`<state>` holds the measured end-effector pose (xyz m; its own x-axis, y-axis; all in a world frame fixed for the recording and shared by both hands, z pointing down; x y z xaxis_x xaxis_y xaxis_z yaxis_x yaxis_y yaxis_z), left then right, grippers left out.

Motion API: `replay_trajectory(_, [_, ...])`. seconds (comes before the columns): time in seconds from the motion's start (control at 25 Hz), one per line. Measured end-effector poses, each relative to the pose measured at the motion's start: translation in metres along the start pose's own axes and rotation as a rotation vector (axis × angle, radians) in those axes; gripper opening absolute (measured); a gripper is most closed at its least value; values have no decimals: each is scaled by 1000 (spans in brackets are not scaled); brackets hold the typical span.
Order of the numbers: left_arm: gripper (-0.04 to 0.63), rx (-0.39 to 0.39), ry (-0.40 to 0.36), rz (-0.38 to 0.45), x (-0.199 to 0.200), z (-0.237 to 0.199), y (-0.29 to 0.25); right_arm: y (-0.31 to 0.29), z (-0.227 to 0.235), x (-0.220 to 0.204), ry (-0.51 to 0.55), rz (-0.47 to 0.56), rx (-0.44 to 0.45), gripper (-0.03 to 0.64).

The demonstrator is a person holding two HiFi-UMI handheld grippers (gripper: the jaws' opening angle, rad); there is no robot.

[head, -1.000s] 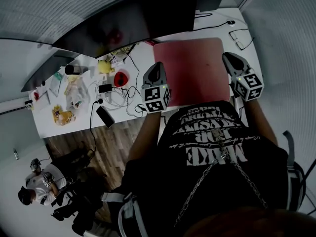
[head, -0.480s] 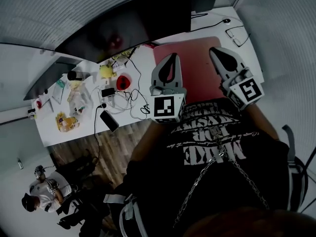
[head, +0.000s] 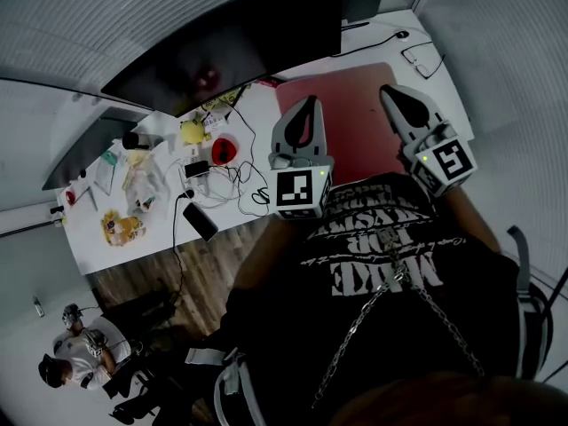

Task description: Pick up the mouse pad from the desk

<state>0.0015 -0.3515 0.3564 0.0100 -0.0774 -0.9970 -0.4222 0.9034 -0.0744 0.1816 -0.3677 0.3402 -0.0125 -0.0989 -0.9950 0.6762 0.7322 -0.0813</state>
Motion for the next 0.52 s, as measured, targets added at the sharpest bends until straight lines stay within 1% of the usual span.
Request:
replay_trajectory(0.16, [5, -16, -8, -9, -2, -2, 6, 1, -10, 2, -7, -3, -3, 0])
replay_trajectory(0.28, [5, -22, 9, -3, -4, -2, 8, -2, -17, 8, -6, 3, 5, 0])
replay_trajectory(0.36, [5, -23, 16, 5, -4, -3, 10, -1, -17, 6, -5, -15, -10, 0])
replay_trajectory(0.52, [5, -18, 6, 4, -4, -8, 14, 1, -18, -2, -16, -26, -30, -1])
Point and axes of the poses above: the fingertips, and each gripper's own axes: y backward along the fingers, z to its right, x out of its top, the point moved 6 cm from there along y, backward along the fingers, and after that the axes turned 3 degrees about -y, right-handed, at the moved point
